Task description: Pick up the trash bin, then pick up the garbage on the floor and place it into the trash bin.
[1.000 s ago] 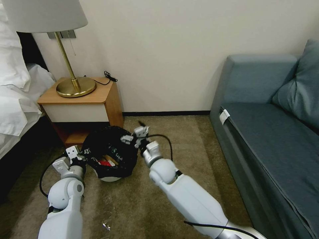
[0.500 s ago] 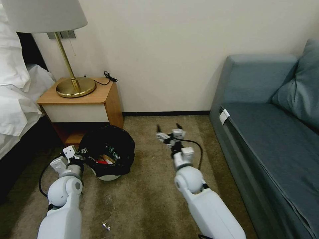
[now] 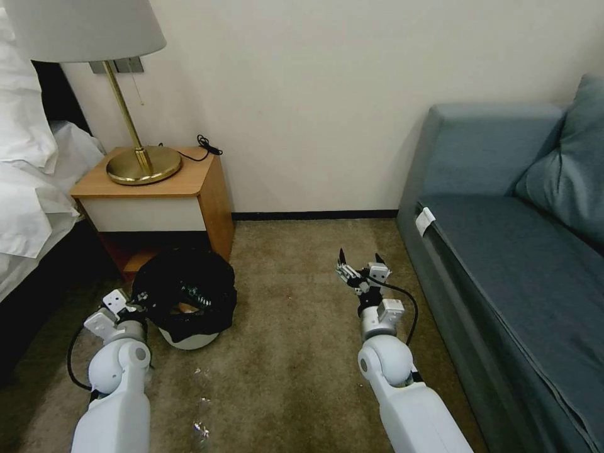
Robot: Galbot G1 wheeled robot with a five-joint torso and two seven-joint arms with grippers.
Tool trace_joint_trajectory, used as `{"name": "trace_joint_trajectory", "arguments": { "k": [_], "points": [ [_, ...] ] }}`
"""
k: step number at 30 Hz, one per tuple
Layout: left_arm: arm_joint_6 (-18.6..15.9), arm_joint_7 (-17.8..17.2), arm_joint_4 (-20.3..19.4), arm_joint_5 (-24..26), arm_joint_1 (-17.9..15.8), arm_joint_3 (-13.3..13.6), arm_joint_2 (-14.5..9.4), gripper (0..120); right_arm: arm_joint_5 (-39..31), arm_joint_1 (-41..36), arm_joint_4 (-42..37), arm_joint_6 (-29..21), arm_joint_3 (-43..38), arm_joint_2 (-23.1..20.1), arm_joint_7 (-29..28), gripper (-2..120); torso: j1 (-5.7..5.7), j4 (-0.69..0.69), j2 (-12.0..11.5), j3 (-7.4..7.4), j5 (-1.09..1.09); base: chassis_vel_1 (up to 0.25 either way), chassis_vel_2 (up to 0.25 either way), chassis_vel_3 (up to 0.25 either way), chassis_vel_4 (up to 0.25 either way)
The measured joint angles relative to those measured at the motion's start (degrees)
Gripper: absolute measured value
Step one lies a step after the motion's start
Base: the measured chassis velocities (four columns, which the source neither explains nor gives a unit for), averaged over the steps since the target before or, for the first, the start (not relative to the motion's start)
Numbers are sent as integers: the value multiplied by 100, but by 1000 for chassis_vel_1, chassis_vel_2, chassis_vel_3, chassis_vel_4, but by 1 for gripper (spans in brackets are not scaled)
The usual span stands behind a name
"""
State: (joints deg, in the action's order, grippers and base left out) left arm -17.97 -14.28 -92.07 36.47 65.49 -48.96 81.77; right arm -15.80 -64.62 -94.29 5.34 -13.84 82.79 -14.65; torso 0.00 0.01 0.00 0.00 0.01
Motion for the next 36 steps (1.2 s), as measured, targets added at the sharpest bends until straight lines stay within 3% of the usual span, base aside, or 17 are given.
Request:
{"name": "trace_joint_trajectory", "arguments": {
  "k": [7, 13, 15, 17, 18, 21, 23, 27, 29, 30, 32, 33, 36],
  "points": [
    [122, -16, 122, 129, 53, 2, -33, 4, 38, -29, 93, 52, -41, -29, 8, 93, 0, 0, 0, 0, 2, 0, 0, 0, 0],
    [2, -62, 47, 265, 90, -15, -12, 21, 57, -17, 166, 64, -49, -26, 11, 89, 0, -1, 0, 0, -3, 0, 0, 0, 0],
    [-25, -76, -28, 275, 94, -39, -14, 32, 59, 7, 194, 65, -48, -26, 11, 78, 0, -1, 0, 1, -2, 0, 0, 0, 0],
    [-34, -79, -56, 277, 100, -51, -19, 37, 59, 9, 204, 61, -47, -24, 10, 77, 0, -1, 0, 1, -2, 0, 0, 0, 0],
    [-44, -84, -114, 277, 112, -68, -28, 45, 59, 9, 218, 46, -46, -18, 9, 79, 0, -1, 0, 0, -2, 0, 0, 0, 0],
    [-59, -90, -164, 277, 124, -80, -31, 49, 63, 9, 225, 38, -45, -12, 9, 82, 0, -1, 0, 1, -1, 0, 0, 0, 0],
    [-134, -114, -352, 262, 155, -91, -30, 63, 119, 10, 211, -52, -52, -6, 8, 94, 0, -1, 0, 0, 0, 0, 0, 0, 0],
    [-238, -134, -525, 229, 179, -85, -31, 71, 167, 8, 150, -137, -60, -15, 9, 99, 0, 0, 0, 1, -1, 0, 0, 0, 0],
    [-342, 97, -750, 37, 242, -37, -71, 84, 296, -23, 83, -213, -91, -50, 37, 100, 0, 0, 0, 0, -1, 0, 0, 0, 0],
    [-342, 97, -750, 37, 242, -37, -71, 84, 296, -23, 83, -213, -91, -50, 37, 100, 0, 0, 0, 0, -1, 0, 0, 0, 0],
    [-357, 563, -873, -282, 290, 82, -169, 95, 454, -100, 29, -229, -174, -76, 138, 100, 0, 0, 0, 0, -1, 0, 0, 0, 0],
    [-357, 563, -873, -282, 290, 82, -169, 95, 454, -100, 29, -229, -174, -76, 138, 100, 0, 0, 0, 0, -1, 0, 0, 0, 0],
    [-437, 1199, -1078, -588, 288, 250, -328, 100, 540, -234, -45, -213, -322, -108, 227, 100, 0, -1, 0, 0, 0, 0, 0, 0, 0]
  ]
}}
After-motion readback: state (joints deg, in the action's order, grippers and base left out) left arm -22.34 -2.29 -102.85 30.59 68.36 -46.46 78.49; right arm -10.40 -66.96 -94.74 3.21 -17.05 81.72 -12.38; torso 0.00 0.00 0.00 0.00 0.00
